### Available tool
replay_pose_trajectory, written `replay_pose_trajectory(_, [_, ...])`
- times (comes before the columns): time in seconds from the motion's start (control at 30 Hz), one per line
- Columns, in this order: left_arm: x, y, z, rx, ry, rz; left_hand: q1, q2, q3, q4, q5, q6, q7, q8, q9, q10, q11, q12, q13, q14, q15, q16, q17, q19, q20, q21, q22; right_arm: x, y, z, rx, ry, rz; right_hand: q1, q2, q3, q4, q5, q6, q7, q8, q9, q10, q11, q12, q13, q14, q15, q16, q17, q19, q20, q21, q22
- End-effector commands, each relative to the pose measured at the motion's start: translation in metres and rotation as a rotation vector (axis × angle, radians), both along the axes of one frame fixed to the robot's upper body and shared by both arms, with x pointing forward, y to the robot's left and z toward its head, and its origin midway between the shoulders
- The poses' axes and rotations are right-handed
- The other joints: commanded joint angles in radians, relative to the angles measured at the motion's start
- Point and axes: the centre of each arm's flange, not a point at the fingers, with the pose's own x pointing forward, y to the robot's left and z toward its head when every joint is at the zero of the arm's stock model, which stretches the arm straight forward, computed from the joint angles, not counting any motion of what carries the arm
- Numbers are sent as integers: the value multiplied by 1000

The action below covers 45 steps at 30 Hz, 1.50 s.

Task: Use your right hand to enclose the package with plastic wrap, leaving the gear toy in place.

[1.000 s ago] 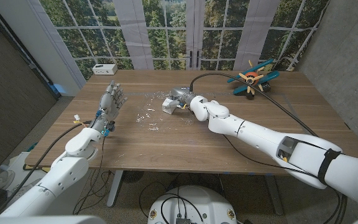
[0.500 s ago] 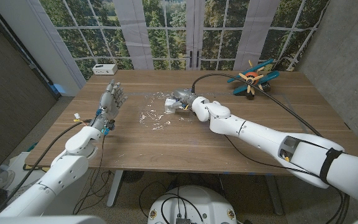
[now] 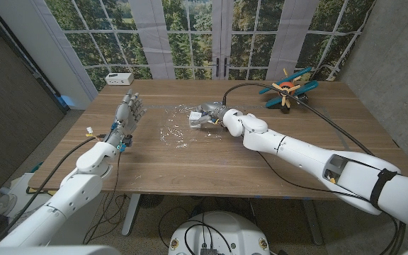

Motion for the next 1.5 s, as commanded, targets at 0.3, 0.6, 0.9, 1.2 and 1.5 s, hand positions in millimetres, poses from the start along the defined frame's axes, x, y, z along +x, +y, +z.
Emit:
replay_pose_trajectory(0.3, [14, -3, 7, 2, 4, -14, 10, 12, -3, -4, -3, -69, -2, -1, 3, -85, 7, -2, 4, -83, -3, -2, 3, 1, 6, -2, 6, 2, -37, 16, 304, 131, 167, -27, 16, -12, 12, 23, 16, 16, 3, 5, 4, 15, -14, -4, -18, -1, -2, 6, -25, 11, -10, 5])
replay_pose_trajectory(0.6, [20, -6, 11, 10, 2, -24, 10, 12, -3, -4, -4, -69, -3, -1, 3, -84, 6, -2, 4, -83, -2, -2, 3, 0, 6, -3, 6, 1, -51, 20, 443, 28, 87, 36, 120, 36, -11, 37, 99, 31, 23, 5, 80, 15, -5, -10, 25, -17, 21, 6, 16, -13, 6, 5])
replay_pose_trajectory(0.9, [24, -7, 12, 5, 4, -24, 10, 11, -4, -4, -4, -68, -3, -1, 3, -84, 7, -1, 4, -83, -2, -2, 3, 0, 6, -3, 6, 7, -53, 26, 430, -34, 2, 142, 170, 79, -79, 29, 133, 22, 26, 5, 114, -3, -5, -13, 43, -35, 32, 1, 42, -24, 16, 4])
replay_pose_trajectory(1.2, [24, -7, 12, 0, 5, -17, 10, 12, -4, -4, -4, -67, -4, -1, 3, -83, 7, -1, 4, -83, -3, -1, 3, 0, 6, -3, 6, 18, -50, 30, 361, -70, -100, 136, 164, 70, -79, 20, 132, 19, 22, 6, 110, -5, -9, -13, 23, -33, 26, 2, 40, -21, 15, 4])
replay_pose_trajectory(1.5, [21, -8, 13, 4, 5, -9, 10, 12, -4, -4, -4, -67, -3, -2, 3, -83, 7, -1, 4, -82, -2, -1, 3, 0, 7, -3, 6, 28, -44, 30, 260, -114, -215, 145, 170, 72, -86, 16, 142, 19, 23, 6, 118, -6, -8, -12, 31, -35, 30, 1, 50, -25, 19, 5])
